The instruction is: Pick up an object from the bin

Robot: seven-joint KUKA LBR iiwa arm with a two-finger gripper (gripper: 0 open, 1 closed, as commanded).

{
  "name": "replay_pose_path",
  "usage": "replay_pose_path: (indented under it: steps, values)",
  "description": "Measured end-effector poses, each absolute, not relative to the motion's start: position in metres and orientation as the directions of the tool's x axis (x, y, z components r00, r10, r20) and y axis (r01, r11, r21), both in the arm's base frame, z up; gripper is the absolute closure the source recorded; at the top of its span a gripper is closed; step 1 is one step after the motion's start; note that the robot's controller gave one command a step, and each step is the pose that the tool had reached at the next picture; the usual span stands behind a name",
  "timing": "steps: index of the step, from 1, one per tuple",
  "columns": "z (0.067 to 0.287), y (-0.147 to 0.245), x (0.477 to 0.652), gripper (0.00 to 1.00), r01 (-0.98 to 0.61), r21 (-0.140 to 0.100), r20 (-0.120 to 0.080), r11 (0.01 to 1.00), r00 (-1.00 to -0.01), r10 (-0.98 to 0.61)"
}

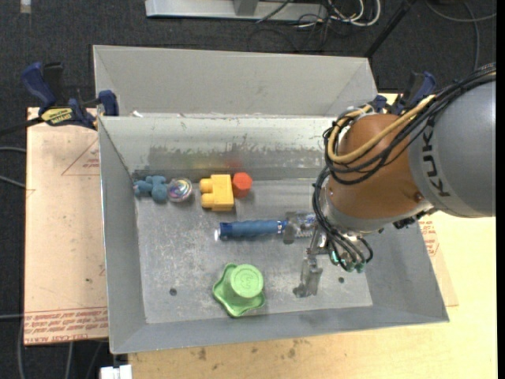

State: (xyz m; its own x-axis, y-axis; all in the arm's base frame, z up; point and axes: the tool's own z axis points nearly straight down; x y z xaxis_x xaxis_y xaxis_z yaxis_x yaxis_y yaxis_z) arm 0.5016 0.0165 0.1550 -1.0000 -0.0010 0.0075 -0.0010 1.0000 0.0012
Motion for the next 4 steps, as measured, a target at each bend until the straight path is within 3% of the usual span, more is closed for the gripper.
replay_pose_path:
  steps: [1,2,3,4]
  values:
    - [0.066,-0.030,0.592,0.00,-0.095,-0.001,-0.003,0.995,-0.995,-0.095]
    - [0.102,-0.002,0.588,0.00,-0.086,0.002,-0.005,0.996,-0.996,-0.086]
    - [0.111,-0.018,0.604,0.00,-0.030,0.001,-0.004,1.000,-1.000,-0.030]
    - [0.067,0.010,0.608,0.00,-0.045,0.003,0.001,0.999,-0.999,-0.045]
